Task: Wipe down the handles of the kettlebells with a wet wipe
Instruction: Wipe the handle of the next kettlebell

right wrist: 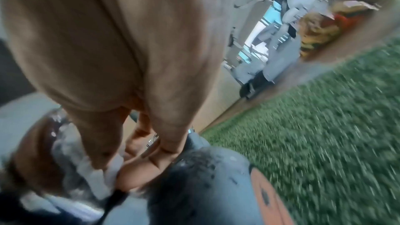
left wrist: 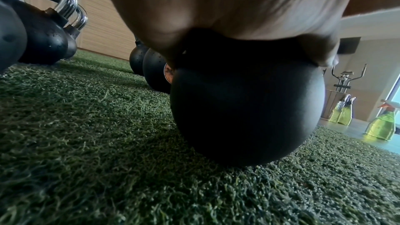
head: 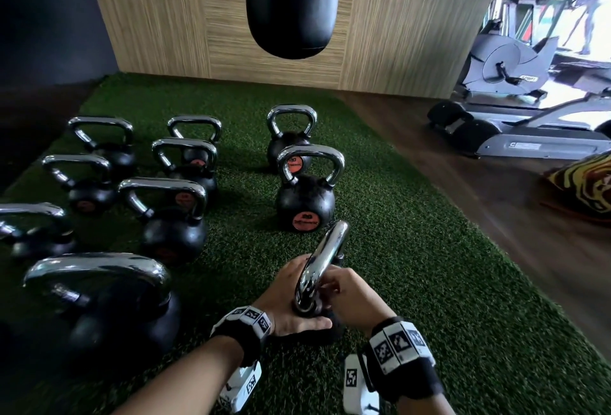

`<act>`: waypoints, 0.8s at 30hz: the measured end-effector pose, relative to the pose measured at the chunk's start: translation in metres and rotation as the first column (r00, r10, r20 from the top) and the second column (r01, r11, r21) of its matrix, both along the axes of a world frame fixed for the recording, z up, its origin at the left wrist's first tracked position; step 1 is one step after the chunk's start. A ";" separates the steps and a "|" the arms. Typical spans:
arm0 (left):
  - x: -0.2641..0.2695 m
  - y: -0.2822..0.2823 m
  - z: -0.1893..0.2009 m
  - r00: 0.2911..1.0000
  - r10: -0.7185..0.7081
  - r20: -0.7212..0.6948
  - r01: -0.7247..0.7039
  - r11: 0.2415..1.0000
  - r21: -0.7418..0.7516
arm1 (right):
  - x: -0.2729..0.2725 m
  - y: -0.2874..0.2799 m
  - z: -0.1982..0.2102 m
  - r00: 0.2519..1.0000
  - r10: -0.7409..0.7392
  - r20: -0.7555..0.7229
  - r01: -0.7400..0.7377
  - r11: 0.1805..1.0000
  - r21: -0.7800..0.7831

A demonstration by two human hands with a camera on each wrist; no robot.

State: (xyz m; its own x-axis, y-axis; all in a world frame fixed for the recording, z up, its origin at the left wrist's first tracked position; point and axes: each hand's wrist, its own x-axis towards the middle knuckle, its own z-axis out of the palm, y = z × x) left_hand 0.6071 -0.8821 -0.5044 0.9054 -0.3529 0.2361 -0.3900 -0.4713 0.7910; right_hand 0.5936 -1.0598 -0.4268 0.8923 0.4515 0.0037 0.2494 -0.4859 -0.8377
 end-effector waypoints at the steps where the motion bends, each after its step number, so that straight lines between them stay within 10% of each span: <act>1: 0.000 0.000 0.000 1.000 0.006 -0.013 -0.006 1.000 0.010 | 0.003 0.001 -0.001 1.000 0.016 0.012 -0.016 0.999 -0.040; 9: -0.002 0.002 -0.002 0.996 0.017 -0.085 -0.017 1.000 0.004 | 0.004 0.004 -0.007 0.950 0.044 -0.308 0.064 0.941 0.332; 16: -0.006 0.000 0.010 1.000 -0.007 -0.010 0.007 0.998 0.068 | -0.005 0.008 -0.013 0.795 0.350 -0.495 0.305 0.475 0.826; 24: -0.002 -0.004 0.011 0.990 -0.027 0.140 0.011 0.994 0.113 | 0.004 0.016 -0.024 0.814 0.243 -0.528 0.461 0.285 0.841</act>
State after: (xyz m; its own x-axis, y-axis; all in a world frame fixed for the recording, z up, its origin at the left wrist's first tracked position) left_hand 0.6050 -0.8859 -0.4932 0.8587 -0.4011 0.3191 -0.5036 -0.5448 0.6705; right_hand 0.5977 -1.0437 -0.4507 0.9353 0.3418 -0.0914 -0.3180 0.6989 -0.6407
